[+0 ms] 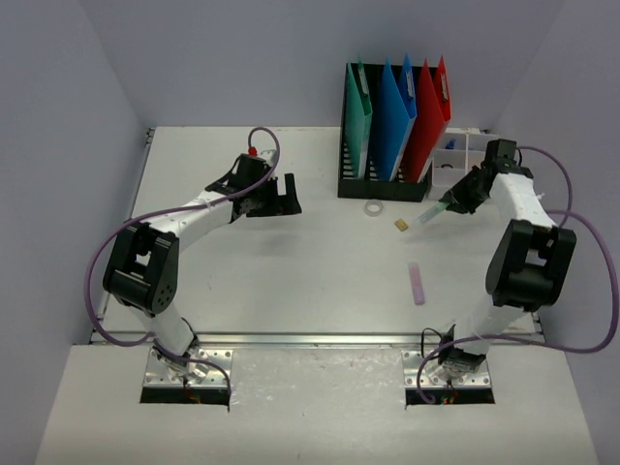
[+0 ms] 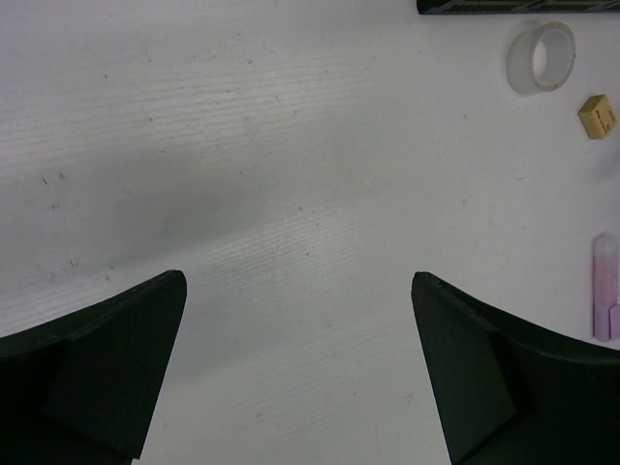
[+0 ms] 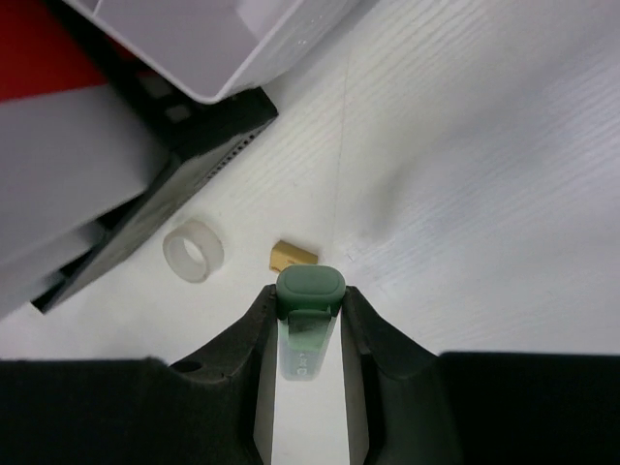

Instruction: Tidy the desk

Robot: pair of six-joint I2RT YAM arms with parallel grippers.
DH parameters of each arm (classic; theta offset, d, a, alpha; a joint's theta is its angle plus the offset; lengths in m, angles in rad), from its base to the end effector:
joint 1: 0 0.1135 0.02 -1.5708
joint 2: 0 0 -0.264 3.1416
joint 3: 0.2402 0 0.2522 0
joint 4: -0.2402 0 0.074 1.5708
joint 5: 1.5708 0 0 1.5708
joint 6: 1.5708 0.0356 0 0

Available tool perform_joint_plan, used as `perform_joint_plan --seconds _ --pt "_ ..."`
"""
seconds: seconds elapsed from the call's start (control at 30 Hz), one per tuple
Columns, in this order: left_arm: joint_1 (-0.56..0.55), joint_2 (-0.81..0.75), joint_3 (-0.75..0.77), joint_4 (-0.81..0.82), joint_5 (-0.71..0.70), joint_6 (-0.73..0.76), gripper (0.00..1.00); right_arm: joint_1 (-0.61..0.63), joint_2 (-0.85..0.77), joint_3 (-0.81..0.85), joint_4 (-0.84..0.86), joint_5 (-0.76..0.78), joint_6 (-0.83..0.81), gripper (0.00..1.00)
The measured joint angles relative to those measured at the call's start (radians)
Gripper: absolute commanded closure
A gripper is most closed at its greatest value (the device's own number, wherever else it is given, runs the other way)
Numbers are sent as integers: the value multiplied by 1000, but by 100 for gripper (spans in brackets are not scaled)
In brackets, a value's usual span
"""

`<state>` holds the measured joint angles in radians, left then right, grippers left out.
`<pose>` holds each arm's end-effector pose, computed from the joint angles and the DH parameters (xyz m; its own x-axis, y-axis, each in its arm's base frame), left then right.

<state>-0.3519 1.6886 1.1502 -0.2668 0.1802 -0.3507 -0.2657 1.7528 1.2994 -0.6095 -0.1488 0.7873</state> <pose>0.3429 -0.1327 0.2230 -0.7921 -0.0692 -0.6064 0.1955 0.9125 -0.3594 0.3559 -0.0914 0.2244 -0.4603 0.8514 -0.2515 0.7315 0.5243 0.4360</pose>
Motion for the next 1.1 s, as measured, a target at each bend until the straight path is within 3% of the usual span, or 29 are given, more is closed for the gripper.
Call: perform_joint_plan --seconds 0.2,0.33,0.5,0.77,1.1 --pt "0 0 0 11 10 -7 0 0 -362 -273 226 205 -175 100" --pt "0 0 0 14 21 -14 0 0 -433 -322 401 367 -280 100" --pt "0 0 10 17 33 -21 0 -1 -376 -301 590 561 -348 100" --pt "0 3 49 28 35 -22 0 -45 -62 48 453 684 -130 100" --pt "0 3 47 30 17 -20 0 -60 171 275 366 687 28 100"
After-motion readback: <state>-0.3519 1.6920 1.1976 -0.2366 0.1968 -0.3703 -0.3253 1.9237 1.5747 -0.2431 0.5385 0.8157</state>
